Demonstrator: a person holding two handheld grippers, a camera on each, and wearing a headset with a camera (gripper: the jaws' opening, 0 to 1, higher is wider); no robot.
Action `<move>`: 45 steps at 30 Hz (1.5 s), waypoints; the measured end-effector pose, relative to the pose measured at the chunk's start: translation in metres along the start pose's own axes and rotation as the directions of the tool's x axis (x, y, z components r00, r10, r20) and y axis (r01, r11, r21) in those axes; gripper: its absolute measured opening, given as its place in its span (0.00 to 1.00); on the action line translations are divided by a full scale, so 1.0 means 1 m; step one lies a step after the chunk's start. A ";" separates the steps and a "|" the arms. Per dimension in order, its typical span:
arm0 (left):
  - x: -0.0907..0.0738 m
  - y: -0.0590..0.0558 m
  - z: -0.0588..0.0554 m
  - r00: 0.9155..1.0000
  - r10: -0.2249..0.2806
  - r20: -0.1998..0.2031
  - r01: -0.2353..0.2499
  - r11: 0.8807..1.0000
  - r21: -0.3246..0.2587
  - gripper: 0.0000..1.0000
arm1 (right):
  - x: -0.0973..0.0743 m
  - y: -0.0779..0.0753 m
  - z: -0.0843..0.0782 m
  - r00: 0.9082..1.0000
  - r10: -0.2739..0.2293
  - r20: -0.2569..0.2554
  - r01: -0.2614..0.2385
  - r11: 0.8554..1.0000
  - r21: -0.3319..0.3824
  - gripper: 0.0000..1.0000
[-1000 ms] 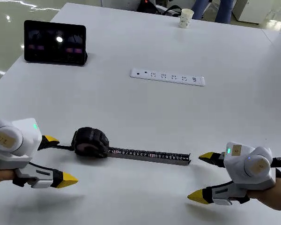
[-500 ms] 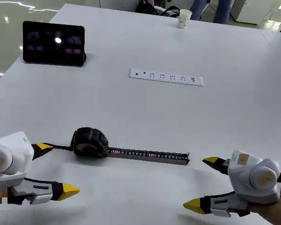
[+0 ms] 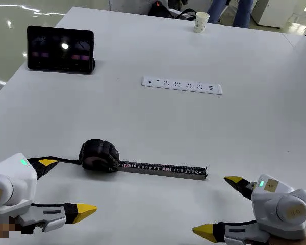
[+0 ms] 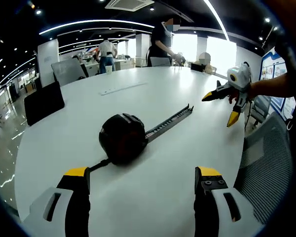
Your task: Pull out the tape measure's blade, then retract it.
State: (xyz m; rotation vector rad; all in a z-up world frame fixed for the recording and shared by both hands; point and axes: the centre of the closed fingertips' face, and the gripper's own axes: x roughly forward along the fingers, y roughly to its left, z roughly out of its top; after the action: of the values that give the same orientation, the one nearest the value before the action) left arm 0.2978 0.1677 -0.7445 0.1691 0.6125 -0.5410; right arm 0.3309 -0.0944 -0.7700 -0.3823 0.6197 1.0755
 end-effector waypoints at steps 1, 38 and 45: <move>0.000 -0.001 0.002 1.000 0.006 0.010 -0.006 1.000 -0.010 0.86 | -0.001 0.000 0.001 1.000 -0.010 0.008 0.010 1.000 0.005 0.93; 0.002 -0.021 0.023 0.988 0.142 0.057 -0.131 0.977 -0.169 0.99 | -0.012 0.013 0.033 0.981 -0.171 0.088 0.152 0.971 0.183 0.99; 0.002 -0.021 0.026 0.986 0.161 0.053 -0.149 0.972 -0.182 0.99 | -0.013 0.019 0.042 0.980 -0.170 0.099 0.147 0.968 0.205 0.99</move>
State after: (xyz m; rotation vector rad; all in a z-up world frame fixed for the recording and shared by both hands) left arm 0.3008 0.1411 -0.7242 0.0292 0.5734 -0.3376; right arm 0.3210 -0.0707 -0.7289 -0.1923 0.5763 0.8678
